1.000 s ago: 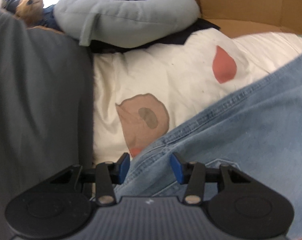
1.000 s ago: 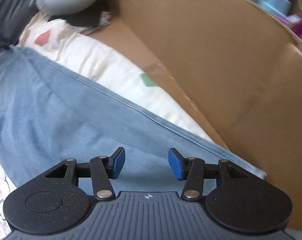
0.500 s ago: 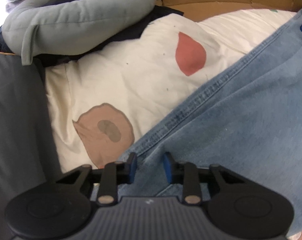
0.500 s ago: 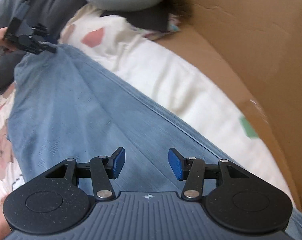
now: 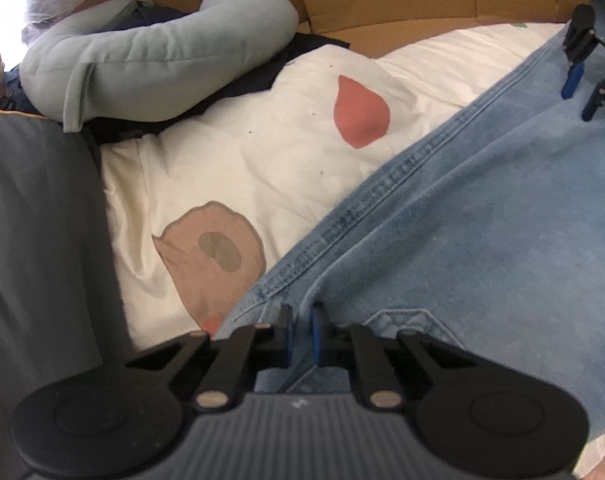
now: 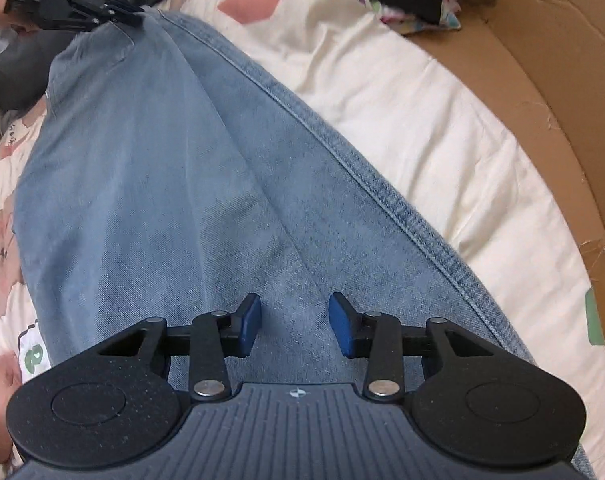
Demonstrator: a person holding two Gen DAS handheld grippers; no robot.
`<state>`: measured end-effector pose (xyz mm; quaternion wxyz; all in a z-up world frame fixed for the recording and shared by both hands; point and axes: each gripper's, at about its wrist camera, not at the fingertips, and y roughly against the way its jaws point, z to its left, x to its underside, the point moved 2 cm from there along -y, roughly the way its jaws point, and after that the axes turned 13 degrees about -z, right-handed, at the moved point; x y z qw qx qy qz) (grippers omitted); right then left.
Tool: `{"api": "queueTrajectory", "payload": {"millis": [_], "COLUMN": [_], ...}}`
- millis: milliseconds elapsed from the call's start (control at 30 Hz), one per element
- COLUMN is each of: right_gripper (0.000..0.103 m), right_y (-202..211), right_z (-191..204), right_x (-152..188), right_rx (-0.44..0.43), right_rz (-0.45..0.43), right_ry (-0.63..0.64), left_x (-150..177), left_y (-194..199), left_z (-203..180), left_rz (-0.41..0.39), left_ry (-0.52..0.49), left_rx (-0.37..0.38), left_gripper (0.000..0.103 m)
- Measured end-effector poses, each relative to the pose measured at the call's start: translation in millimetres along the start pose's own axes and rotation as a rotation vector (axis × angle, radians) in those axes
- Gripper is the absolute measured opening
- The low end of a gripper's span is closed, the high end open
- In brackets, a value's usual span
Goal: Fold clothes
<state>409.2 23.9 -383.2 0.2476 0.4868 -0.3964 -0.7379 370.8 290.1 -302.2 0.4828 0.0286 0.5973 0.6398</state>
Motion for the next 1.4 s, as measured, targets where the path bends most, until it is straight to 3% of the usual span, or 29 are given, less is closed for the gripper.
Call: {"api": "queueTrajectory", "payload": {"millis": [267, 500, 533, 567, 700, 1033, 1200, 1333, 1400], "right_gripper": [0.043, 0.041, 0.023, 0.013, 0.001, 0.000, 0.001, 0.006, 0.018], "right_y": [-11, -8, -8, -7, 2, 39, 23, 8, 2], "right_z": [-6, -10, -10, -11, -6, 11, 12, 13, 13], "right_x": [-6, -8, -8, -8, -6, -5, -2, -3, -4], "right_rx": [-0.013, -0.034, -0.037, -0.040, -0.026, 0.029, 0.020, 0.027, 0.023], "right_rz": [0.090, 0.097, 0.097, 0.098, 0.080, 0.002, 0.025, 0.040, 0.050], "right_ry": [0.015, 0.032, 0.034, 0.037, 0.062, 0.075, 0.095, 0.136, 0.155], "left_x": [8, 12, 13, 13, 13, 9, 9, 11, 12], "left_y": [7, 11, 12, 12, 13, 6, 4, 6, 7], "left_z": [-4, -6, -6, -7, -5, -1, 0, -1, -1], "left_rz": [-0.029, -0.048, -0.051, -0.053, -0.063, -0.075, -0.080, -0.085, -0.087], "left_ry": [-0.009, 0.001, 0.001, 0.001, 0.010, 0.008, 0.021, 0.029, 0.034], "left_rx": [0.006, 0.000, -0.001, -0.003, -0.003, -0.033, -0.038, -0.035, -0.033], "left_gripper": [0.008, 0.008, 0.008, 0.008, 0.008, 0.007, 0.007, 0.007, 0.007]}}
